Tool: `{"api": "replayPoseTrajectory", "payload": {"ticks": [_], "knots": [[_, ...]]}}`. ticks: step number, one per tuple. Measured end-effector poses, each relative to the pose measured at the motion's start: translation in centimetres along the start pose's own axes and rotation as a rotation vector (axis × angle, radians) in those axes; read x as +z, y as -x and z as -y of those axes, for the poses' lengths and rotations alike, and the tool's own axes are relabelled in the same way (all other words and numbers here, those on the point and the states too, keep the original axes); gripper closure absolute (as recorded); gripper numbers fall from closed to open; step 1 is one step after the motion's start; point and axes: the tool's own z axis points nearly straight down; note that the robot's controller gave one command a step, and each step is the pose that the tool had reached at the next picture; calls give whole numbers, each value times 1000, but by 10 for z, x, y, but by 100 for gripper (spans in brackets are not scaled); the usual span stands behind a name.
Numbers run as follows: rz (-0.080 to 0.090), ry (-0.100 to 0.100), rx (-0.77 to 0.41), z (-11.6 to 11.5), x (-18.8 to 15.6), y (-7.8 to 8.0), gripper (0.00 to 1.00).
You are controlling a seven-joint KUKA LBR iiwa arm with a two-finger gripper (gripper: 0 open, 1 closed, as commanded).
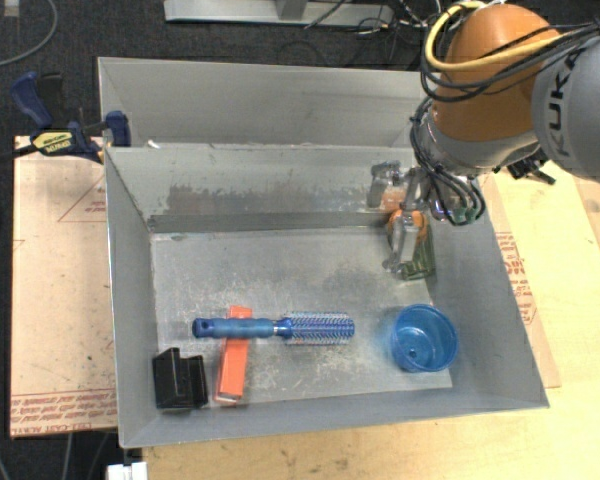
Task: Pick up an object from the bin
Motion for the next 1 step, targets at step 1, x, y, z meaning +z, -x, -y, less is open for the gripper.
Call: {"api": "replayPoseTrajectory", "payload": {"ticks": [1], "knots": [[7,0,0,0,-5,1,0]]}}
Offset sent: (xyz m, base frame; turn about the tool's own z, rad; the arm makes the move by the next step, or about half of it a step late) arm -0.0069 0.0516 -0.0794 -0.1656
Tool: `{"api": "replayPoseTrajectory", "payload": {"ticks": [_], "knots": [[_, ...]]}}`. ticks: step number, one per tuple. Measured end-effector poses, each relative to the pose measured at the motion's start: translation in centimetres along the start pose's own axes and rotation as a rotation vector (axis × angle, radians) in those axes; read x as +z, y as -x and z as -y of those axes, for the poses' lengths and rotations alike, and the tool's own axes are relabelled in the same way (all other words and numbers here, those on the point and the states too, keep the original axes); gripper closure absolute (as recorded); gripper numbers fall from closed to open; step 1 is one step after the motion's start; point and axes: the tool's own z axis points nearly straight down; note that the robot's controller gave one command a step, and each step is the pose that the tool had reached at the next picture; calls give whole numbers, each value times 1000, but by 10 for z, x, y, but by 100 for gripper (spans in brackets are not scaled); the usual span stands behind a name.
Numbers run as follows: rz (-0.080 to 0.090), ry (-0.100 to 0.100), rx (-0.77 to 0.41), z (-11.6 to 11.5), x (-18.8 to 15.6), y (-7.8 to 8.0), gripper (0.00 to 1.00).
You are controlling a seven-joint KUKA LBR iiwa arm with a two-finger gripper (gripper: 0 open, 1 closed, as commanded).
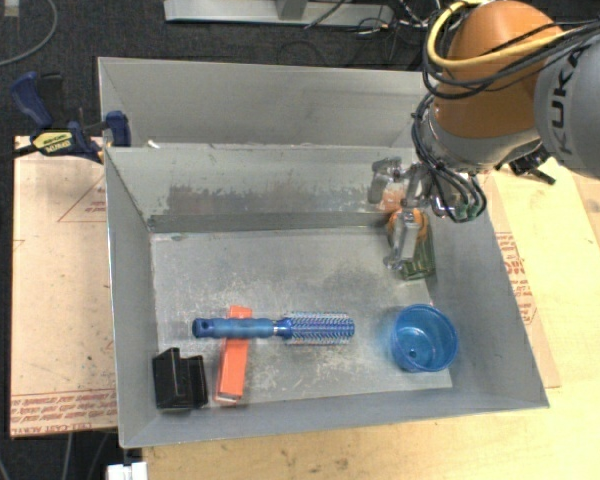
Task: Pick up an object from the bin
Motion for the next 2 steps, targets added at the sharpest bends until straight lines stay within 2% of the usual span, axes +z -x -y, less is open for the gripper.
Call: {"api": "replayPoseTrajectory", "payload": {"ticks": [1,2], "knots": [[5,-1,-60,-18,29,-1,0],[-4,1,-31,-37,53,-19,0]]}}
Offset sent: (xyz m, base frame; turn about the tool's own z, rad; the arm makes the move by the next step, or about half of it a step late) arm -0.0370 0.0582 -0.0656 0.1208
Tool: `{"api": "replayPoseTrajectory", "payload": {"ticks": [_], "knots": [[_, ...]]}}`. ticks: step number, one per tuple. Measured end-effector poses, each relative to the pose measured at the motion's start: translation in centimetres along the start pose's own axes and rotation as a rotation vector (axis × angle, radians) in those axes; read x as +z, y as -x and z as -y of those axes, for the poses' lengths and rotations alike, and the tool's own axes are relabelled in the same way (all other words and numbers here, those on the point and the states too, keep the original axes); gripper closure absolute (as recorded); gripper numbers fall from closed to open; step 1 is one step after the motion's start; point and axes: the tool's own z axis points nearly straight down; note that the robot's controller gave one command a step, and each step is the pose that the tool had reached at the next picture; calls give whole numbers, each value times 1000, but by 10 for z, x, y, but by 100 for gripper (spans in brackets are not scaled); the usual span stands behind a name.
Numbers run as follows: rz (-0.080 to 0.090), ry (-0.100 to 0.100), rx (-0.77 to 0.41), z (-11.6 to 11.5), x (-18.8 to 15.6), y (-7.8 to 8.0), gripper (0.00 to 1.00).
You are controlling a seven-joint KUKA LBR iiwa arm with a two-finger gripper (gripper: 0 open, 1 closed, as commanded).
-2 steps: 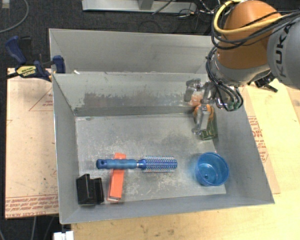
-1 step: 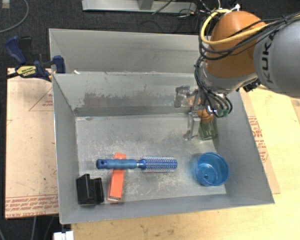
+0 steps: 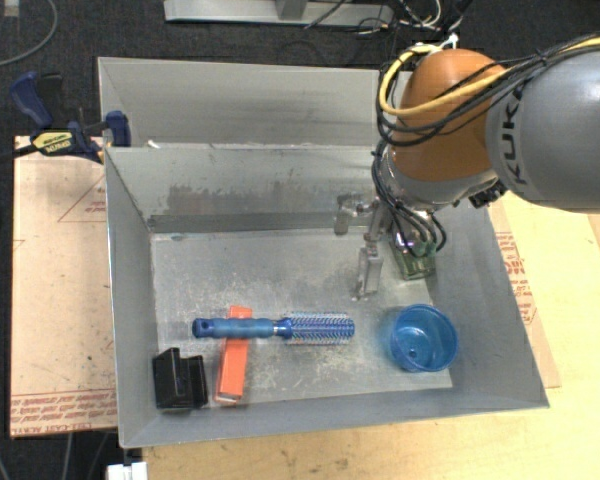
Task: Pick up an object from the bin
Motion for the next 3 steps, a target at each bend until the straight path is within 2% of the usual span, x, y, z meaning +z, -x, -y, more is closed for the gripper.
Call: {"api": "replayPoseTrajectory", "payload": {"ticks": [1,2,3], "knots": [[5,0,147,-14,10,2,0],[8,0,83,-24,38,-24,0],[2,1,103,-23,62,-37,0]]}}
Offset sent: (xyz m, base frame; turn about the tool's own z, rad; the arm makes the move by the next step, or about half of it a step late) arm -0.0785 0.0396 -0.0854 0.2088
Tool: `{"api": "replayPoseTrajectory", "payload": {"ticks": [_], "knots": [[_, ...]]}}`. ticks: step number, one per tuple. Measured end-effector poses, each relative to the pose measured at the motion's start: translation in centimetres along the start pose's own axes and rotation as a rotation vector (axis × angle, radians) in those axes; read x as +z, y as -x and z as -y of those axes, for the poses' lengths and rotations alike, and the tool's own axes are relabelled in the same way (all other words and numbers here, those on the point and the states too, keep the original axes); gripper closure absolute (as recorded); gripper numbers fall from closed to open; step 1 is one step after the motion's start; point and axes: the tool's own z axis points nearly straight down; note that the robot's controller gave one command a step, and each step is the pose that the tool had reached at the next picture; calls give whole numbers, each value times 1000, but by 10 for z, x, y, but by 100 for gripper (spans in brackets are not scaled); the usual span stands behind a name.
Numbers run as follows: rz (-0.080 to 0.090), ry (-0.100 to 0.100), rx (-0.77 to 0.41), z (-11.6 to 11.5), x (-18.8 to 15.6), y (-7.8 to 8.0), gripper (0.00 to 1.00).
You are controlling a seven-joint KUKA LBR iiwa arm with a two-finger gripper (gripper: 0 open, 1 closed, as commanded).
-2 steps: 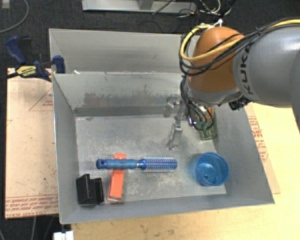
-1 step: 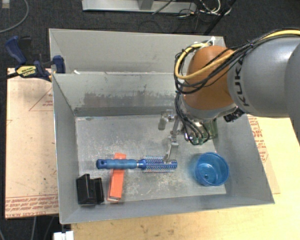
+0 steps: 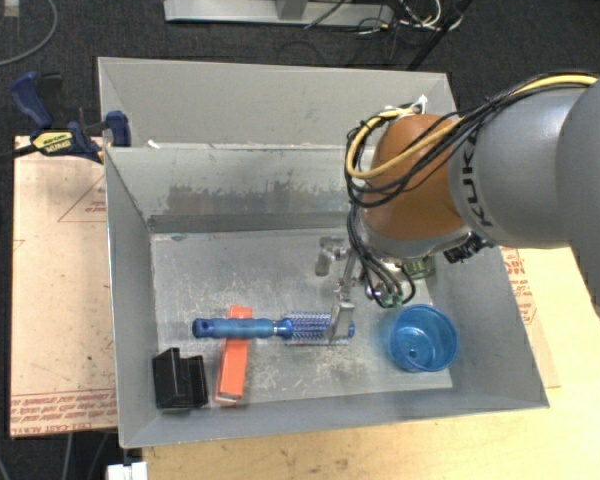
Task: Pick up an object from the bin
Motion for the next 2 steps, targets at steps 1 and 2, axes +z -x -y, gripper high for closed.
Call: {"api": "replayPoseTrajectory", "payload": {"ticks": [1,2], "knots": [[5,0,-255,32,51,-38,100],[5,0,-255,32,51,-38,100]]}}
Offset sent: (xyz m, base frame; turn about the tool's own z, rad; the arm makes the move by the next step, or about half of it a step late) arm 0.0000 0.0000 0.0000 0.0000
